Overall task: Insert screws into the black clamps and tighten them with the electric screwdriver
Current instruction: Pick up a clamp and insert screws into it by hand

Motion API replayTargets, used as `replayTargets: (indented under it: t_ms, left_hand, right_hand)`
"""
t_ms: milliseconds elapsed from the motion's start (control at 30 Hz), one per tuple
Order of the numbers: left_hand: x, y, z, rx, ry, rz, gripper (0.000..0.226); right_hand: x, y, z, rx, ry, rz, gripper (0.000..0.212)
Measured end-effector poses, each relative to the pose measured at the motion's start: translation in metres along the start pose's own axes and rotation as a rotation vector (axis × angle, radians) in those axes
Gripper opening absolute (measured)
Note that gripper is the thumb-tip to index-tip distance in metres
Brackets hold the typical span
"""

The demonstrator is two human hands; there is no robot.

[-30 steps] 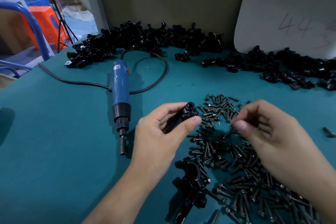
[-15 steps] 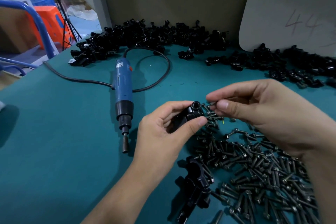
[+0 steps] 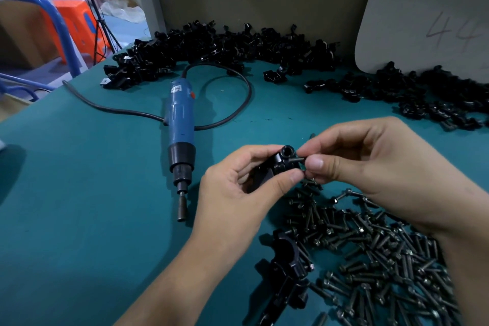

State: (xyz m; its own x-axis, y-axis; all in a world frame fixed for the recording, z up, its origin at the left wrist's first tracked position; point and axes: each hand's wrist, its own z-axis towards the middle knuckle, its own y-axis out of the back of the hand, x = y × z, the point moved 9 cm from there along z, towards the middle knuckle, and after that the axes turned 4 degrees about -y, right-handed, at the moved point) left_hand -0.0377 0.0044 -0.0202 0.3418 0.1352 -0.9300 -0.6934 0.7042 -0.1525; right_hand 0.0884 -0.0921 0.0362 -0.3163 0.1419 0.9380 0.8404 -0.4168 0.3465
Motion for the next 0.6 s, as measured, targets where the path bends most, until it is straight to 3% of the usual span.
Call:
replayTargets:
  t_ms: [233,600]
  left_hand:
    - [0.0,-0.0001,-0.0004,0.003,0.005,0.005,0.03]
    - [-0.0006,0.0008,0.0002,-0.003,0.003,0.008,0.033]
  right_hand:
    - [0.0001,0.0045,-0.001,-0.046,0.0,-0.079,0.02]
    - [0.0002,-0.0008,0.0038,-0.072,0.004,-0.064,0.007]
